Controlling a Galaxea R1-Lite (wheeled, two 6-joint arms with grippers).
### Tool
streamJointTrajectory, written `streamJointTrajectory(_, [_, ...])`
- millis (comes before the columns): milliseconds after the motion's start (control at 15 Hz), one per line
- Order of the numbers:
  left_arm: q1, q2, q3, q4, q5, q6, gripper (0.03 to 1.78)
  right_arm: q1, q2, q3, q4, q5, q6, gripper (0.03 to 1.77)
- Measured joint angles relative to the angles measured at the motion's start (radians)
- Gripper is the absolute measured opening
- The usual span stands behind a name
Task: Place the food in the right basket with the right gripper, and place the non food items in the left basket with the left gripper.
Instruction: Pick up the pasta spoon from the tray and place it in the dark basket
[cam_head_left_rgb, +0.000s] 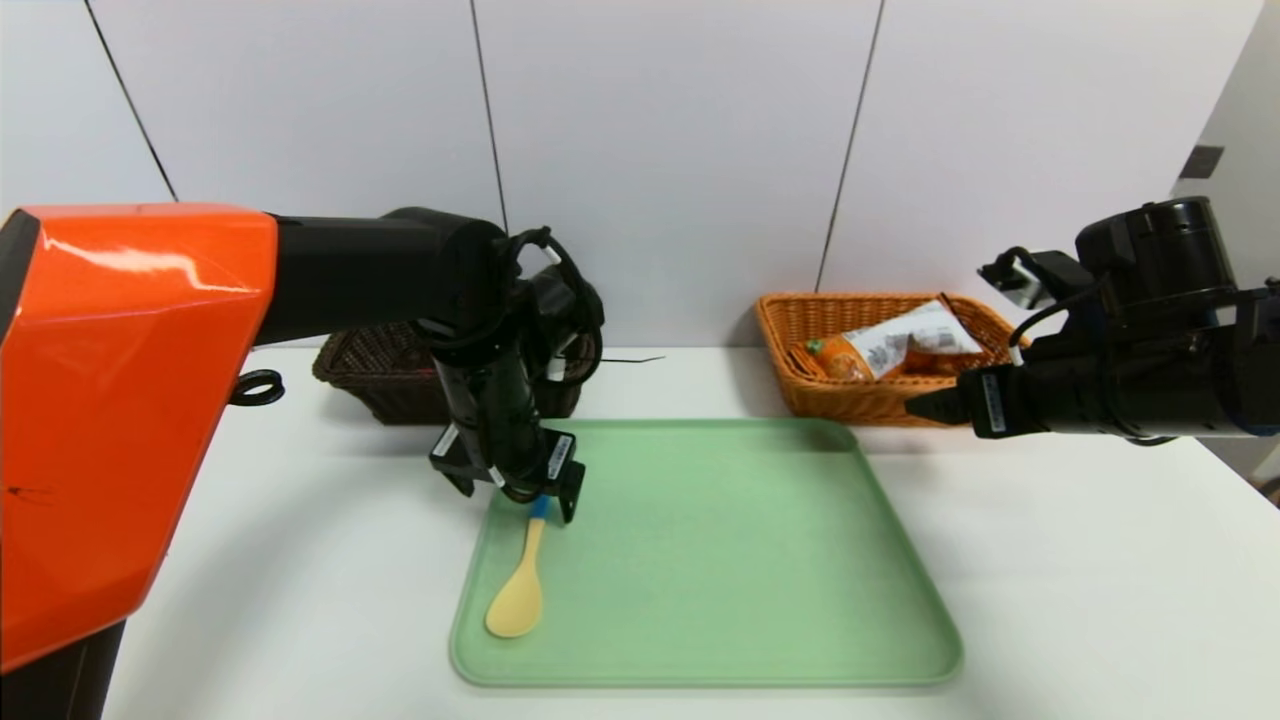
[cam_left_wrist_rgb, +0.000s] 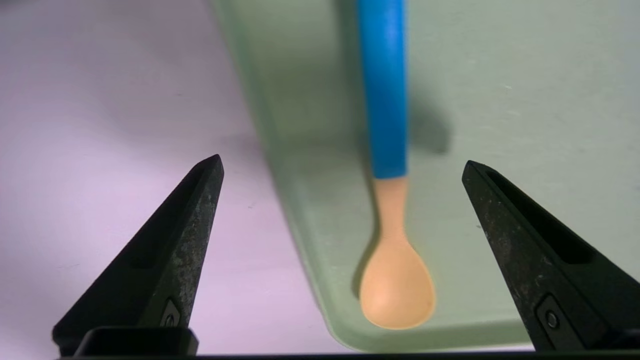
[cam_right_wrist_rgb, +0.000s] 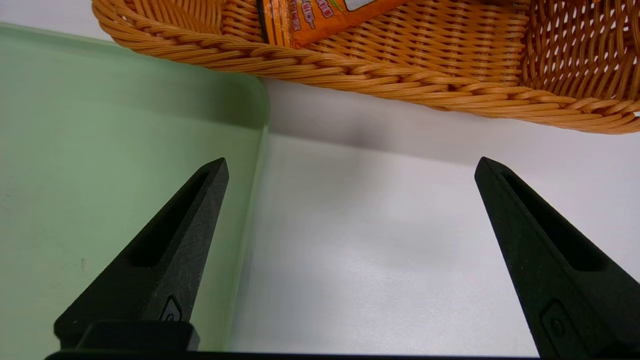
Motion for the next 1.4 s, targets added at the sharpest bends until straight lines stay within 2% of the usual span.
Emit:
streamJointTrajectory(667, [-0.021, -0.1, 0.0, 0.001, -0.003, -0.024, 1.69, -0.002, 0.0, 0.005, 0.0, 0.0, 0.004, 1.7])
streamJointTrajectory(1400, [-0.079, -0.099, 0.024, 0.016, -0.009, -0.097, 1.69, -0.005, -0.007, 0.026, 0.0, -0.001, 0.007, 1.7])
